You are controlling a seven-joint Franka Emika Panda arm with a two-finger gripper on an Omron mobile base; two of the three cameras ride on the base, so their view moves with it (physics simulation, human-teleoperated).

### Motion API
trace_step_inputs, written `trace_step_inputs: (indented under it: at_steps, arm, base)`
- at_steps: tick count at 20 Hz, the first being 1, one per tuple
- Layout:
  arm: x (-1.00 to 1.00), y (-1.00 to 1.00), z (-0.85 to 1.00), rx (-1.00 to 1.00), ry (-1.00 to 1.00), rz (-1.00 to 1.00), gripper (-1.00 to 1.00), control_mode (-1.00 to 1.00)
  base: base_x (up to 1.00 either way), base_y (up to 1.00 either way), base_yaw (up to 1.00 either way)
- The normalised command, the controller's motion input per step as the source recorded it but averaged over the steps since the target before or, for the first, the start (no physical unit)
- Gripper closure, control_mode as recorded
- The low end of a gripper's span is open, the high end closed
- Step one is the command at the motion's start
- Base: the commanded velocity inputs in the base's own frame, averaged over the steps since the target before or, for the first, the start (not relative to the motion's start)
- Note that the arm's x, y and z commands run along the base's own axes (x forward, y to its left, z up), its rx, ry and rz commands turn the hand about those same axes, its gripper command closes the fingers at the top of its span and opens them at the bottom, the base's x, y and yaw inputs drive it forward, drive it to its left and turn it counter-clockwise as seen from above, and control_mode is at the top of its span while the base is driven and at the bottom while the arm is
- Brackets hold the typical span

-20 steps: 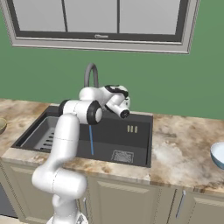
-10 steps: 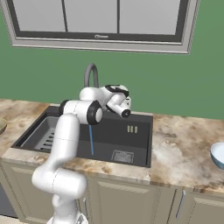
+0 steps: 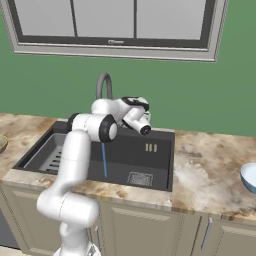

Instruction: Rinse each bowl for a few seconds and place them down in the sink or on the counter.

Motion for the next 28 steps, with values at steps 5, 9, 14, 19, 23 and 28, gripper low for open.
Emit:
trace_step_inputs:
  at_steps: [5,9,14,19,23,28]
  arm:
    - [-0.06,-0.54,0.43,0.13,-0.03,0.02,-1.0,-1.0]
    - [-0.05,-0.47,0.34,0.11,-0.03,0.0,-1.0,-1.0]
    - [-0.3,-0.27,0.47,0.07,0.0,0.0,-1.0,-1.0]
    - [-0.6,-0.15,0.54,0.0,0.01,0.0,-1.0,-1.0]
    - [-0.77,-0.12,0.37,0.0,0.03,-0.02,-1.0,-1.0]
    - [-0.93,-0.14,0.13,-0.01,0.0,-0.02,-1.0,-1.0]
  base:
    - [0.0,0.0,0.0]
    - [0.0,0.0,0.0]
    - [0.0,0.0,0.0]
    - [0.0,0.0,0.0]
    - [0.0,0.0,0.0]
    - [0.0,0.0,0.0]
